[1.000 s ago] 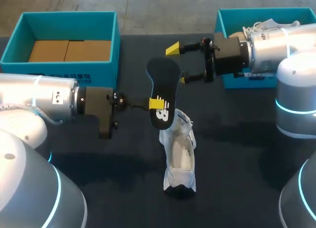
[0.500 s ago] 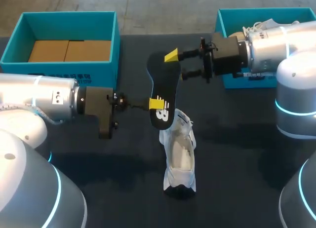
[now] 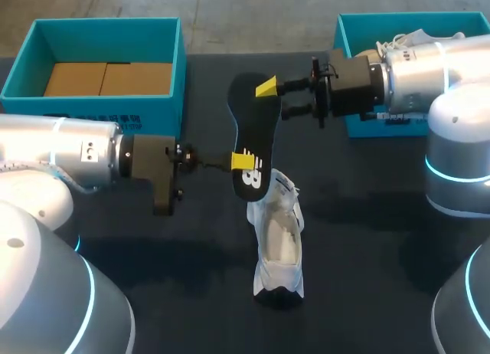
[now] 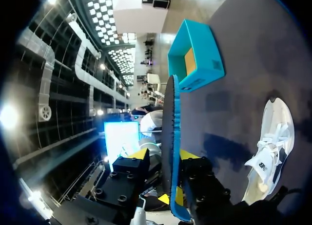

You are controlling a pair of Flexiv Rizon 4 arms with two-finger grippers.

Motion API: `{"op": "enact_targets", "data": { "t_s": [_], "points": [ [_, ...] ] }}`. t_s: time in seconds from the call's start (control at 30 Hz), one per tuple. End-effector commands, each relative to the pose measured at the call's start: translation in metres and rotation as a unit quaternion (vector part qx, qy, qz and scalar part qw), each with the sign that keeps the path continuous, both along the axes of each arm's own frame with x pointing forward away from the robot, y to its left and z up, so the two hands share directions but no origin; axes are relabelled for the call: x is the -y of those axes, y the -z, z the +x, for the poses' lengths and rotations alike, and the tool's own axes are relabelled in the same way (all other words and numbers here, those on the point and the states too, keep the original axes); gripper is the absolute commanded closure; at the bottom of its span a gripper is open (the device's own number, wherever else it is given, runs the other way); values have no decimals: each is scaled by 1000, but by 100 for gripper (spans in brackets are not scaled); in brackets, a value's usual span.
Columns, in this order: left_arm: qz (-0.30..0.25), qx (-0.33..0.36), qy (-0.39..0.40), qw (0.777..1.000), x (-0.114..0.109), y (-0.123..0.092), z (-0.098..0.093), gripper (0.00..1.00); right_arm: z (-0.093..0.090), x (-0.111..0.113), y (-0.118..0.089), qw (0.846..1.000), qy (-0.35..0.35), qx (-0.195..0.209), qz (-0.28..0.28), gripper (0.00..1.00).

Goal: Take the shoe out of the shoebox, open the shoe tongue, remove and reinsert the insole, then place the shoe into the shoebox

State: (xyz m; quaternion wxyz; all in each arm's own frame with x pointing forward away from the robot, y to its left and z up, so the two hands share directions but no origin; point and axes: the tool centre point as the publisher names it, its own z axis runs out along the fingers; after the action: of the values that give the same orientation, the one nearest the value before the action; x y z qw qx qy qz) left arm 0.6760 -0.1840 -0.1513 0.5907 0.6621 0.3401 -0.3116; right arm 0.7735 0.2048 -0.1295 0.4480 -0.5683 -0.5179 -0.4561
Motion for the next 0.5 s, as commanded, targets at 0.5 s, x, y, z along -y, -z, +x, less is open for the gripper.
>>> {"op": "enact_targets", "data": {
  "t_s": [0.5],
  "points": [
    [-1,1,-1,1000,1,1,0,100,2,7,2,1000,8,1,-2,80]
  ]
}}
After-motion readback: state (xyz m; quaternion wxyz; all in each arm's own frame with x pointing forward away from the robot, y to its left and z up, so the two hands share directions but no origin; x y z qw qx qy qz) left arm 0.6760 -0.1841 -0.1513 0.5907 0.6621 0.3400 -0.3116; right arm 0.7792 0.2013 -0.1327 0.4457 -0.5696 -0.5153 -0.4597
